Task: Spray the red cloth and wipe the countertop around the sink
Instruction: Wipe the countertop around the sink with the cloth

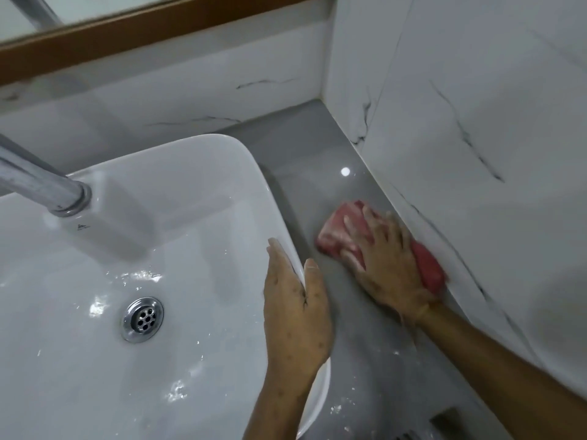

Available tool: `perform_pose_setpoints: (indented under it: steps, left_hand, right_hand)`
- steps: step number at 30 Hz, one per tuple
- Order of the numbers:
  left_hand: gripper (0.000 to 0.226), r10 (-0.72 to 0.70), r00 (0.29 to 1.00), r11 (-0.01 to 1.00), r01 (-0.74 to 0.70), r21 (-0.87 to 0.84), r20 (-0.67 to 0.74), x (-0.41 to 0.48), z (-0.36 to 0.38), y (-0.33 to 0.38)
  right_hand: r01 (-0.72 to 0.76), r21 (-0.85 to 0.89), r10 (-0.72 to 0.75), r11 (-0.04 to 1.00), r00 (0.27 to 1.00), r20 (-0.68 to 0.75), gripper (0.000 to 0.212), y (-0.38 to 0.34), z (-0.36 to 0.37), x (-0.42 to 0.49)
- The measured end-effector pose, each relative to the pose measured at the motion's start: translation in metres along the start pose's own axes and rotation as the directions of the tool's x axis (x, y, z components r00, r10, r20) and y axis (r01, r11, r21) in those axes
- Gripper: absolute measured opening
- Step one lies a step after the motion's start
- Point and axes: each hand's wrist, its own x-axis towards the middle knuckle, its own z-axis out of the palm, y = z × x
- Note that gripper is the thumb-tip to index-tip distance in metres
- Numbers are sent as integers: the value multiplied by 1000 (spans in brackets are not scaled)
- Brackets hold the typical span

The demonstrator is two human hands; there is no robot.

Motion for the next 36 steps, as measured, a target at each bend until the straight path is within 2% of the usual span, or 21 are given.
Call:
perform_pose_setpoints:
  steps: [2, 5, 8, 10, 12, 15, 19, 23, 26, 29, 33, 34, 36]
  left_hand:
    - [62, -2, 1000, 1000, 2, -3, -2, 0, 1, 0]
    - [62, -7, 1000, 1000, 7, 2, -17, 2, 1, 0]
    - [61, -21, 1000, 1000, 21, 1, -20, 1, 0, 1]
    - [61, -22, 1000, 1000, 22, 1, -17, 0, 0, 3]
    - [60, -30, 999, 1000, 30, 2, -16, 0, 0, 3]
    - [59, -44, 999, 999, 44, -13, -15, 1, 0, 3]
    - [58, -36, 999, 999, 36, -22, -19, 0, 0, 3]
    - [58, -40, 999, 999, 40, -22, -16, -1, 1, 3]
    - [59, -24, 1000, 1000, 23, -13, -14, 0, -1, 1]
    - [57, -35, 999, 999, 34, -28, -26, 0, 0, 0]
    - [58, -21, 1000, 1000, 21, 3, -23, 2, -1, 2]
    - [58, -16, 999, 1000, 16, 17, -28, 2, -3, 2]
    - [58, -11, 1000, 1000, 11, 20, -25, 1, -3, 3]
  right_hand:
    - [-32, 10, 32, 999, 999, -14, 68, -18, -5, 29]
    - [43, 26, -43, 999, 999, -7, 67, -48, -3, 23]
    - [147, 30, -146, 989, 989, -18, 71, -59, 13, -45]
    - [156, 41, -156, 987, 988, 6, 76, -46, 21, -97]
    - [121, 11, -121, 993, 993, 7, 73, -13, 24, -117]
    - [-20, -69, 22, 997, 999, 23, 69, 31, 11, -89]
    - [-178, 60, 178, 982, 984, -7, 68, -3, 4, -78]
    - [-77, 108, 77, 991, 997, 4, 70, -51, 26, -150]
    - [-55, 101, 52, 993, 998, 34, 67, -27, 29, -177]
    - [-174, 2, 174, 985, 985, 4, 67, 22, 20, -157]
    - [-329, 90, 333, 940, 942, -33, 67, 4, 12, -136]
    - [-307, 102, 311, 946, 950, -27, 68, -15, 12, -140]
    - [-157, 89, 160, 984, 987, -19, 74, -60, 18, -158]
